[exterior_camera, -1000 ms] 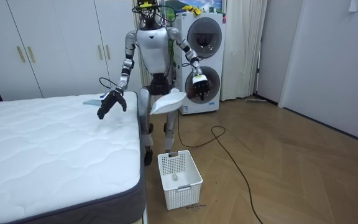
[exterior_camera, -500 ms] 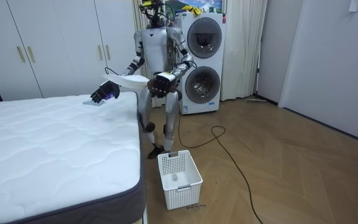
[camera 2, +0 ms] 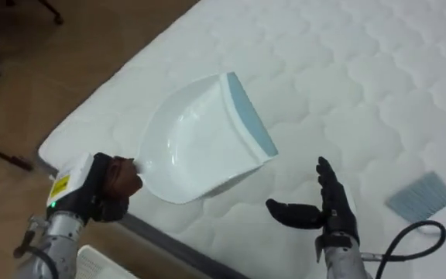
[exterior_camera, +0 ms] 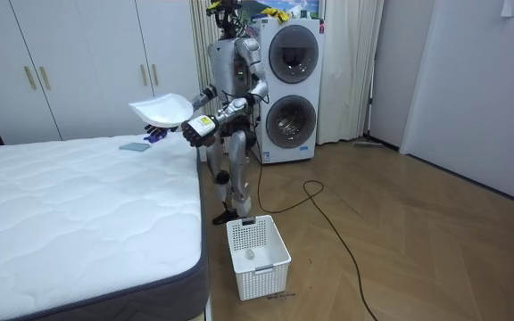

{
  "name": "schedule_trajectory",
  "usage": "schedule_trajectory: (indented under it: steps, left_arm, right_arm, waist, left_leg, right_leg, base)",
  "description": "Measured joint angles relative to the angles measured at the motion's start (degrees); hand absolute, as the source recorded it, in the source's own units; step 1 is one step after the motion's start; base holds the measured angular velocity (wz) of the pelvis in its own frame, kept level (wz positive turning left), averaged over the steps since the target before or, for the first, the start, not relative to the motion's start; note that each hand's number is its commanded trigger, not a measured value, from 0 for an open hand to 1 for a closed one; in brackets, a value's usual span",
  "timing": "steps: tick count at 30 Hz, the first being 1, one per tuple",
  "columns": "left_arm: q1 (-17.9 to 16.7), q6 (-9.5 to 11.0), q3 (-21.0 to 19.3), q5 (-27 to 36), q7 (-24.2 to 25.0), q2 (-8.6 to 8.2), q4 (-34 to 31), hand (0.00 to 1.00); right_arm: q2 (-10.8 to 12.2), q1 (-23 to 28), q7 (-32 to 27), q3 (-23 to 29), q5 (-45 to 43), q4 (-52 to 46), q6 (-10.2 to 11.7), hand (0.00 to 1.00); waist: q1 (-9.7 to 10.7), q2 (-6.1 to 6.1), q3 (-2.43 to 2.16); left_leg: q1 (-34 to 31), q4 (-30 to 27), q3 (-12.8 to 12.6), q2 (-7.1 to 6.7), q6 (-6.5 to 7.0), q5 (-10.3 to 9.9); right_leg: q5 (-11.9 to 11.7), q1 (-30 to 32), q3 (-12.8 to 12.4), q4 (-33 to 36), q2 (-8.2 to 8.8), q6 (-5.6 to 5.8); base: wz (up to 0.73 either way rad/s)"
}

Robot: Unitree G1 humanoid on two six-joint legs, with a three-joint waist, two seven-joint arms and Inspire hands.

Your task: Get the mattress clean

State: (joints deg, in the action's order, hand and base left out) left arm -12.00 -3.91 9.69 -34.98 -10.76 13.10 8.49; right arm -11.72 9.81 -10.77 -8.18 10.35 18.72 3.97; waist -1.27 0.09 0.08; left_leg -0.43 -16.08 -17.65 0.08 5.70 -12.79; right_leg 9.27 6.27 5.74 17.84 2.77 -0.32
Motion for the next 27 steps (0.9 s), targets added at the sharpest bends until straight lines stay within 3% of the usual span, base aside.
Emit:
schedule_trajectory:
  steps: [1,2,4,8,17,23,24,25,26,27]
  left_arm:
    - [-0.58,-0.02,-0.51,2.1,0.13,-0.23,0.01,1.0]
    - [-0.54,0.02,-0.82,4.48,0.12,-0.48,0.0,1.0]
    - [-0.59,0.04,-1.08,8.18,0.11,-0.84,0.0,1.0]
    - [-1.11,0.22,-1.58,19.12,0.03,-1.6,-1.06,1.0]
    - [-1.01,2.29,0.65,26.43,0.13,-2.42,-1.32,1.0]
    - [-0.85,3.11,0.61,26.81,0.12,-2.28,-1.31,1.0]
    - [-0.86,3.18,0.62,26.8,0.13,-2.28,-1.31,0.72]
    - [-0.86,3.19,0.63,26.76,0.14,-2.28,-1.31,0.62]
    - [-0.86,3.19,0.62,26.74,0.13,-2.27,-1.31,0.0]
    - [-0.86,3.19,0.62,26.74,0.13,-2.27,-1.31,0.0]
  right_arm:
    - [-0.11,0.02,0.0,0.0,0.01,-0.4,0.0,0.0]
    - [-0.38,0.34,-0.04,0.11,0.13,-1.39,-0.02,0.0]
    - [-0.34,0.51,0.22,0.41,0.38,-1.68,-0.03,0.0]
    - [-0.15,0.43,1.71,0.73,0.61,-1.79,-0.31,0.0]
    - [0.43,0.41,2.18,0.5,0.41,-2.28,-0.32,0.0]
    - [1.33,0.41,2.74,0.44,0.37,-2.52,-0.32,0.0]
    - [1.34,0.42,2.87,0.44,0.41,-2.52,-0.32,0.0]
    - [1.36,0.41,3.03,0.43,0.38,-2.53,-0.32,0.0]
    - [1.36,0.41,3.37,0.43,0.38,-2.58,-0.32,0.0]
    - [1.37,0.41,3.46,0.42,0.38,-2.63,-0.33,0.0]
  waist:
    - [-0.26,0.25,-0.21]
    - [-0.19,0.29,-0.3]
    - [0.8,0.14,-0.34]
    - [1.99,-0.17,-0.39]
    - [3.81,-0.26,0.07]
    - [4.04,-0.41,0.23]
    - [4.07,-0.41,0.23]
    - [4.02,-0.42,0.24]
    - [3.9,-0.47,0.26]
    - [3.9,-0.49,0.27]
  left_leg:
    - [0.23,-0.25,6.83,-1.2,-0.28,-0.16]
    - [0.73,-0.03,9.23,-1.72,-0.42,-0.24]
    - [2.29,1.27,8.81,-1.76,-0.81,-0.47]
    - [4.18,3.13,8.26,-1.73,-1.3,-0.9]
    - [4.72,4.77,7.51,-1.11,-1.9,-1.78]
    - [5.08,5.01,6.68,-0.78,-1.97,-1.92]
    - [5.1,5.13,6.68,-0.79,-1.92,-1.95]
    - [5.09,5.4,6.66,-0.79,-1.82,-2.02]
    - [5.03,5.76,6.64,-0.82,-1.75,-2.07]
    - [4.99,5.96,6.63,-0.84,-1.74,-2.08]
  right_leg:
    - [-0.53,0.4,-2.57,-0.04,-0.95,-0.05]
    - [-1.01,0.82,-4.33,0.09,-1.69,-0.28]
    - [-1.38,1.07,-7.09,0.67,-2.83,-0.12]
    - [-2.09,2.44,-12.27,1.73,-5.42,-0.92]
    - [-2.57,4.18,-12.31,1.83,-7.07,-1.84]
    - [-2.7,4.12,-12.08,1.66,-7.41,-2.04]
    - [-2.7,4.15,-11.94,1.63,-7.39,-2.05]
    - [-2.69,4.29,-11.94,1.59,-7.44,-2.04]
    - [-2.7,4.59,-12.0,1.61,-7.56,-2.04]
    - [-2.7,4.74,-12.0,1.63,-7.74,-2.04]
  base:
    - [-1.36]
    - [-1.15]
    - [-0.91]
    - [-0.85]
    - [-0.36]
    - [-0.14]
    - [-0.06]
    - [-0.05]
    - [-0.05]
    - [-0.05]
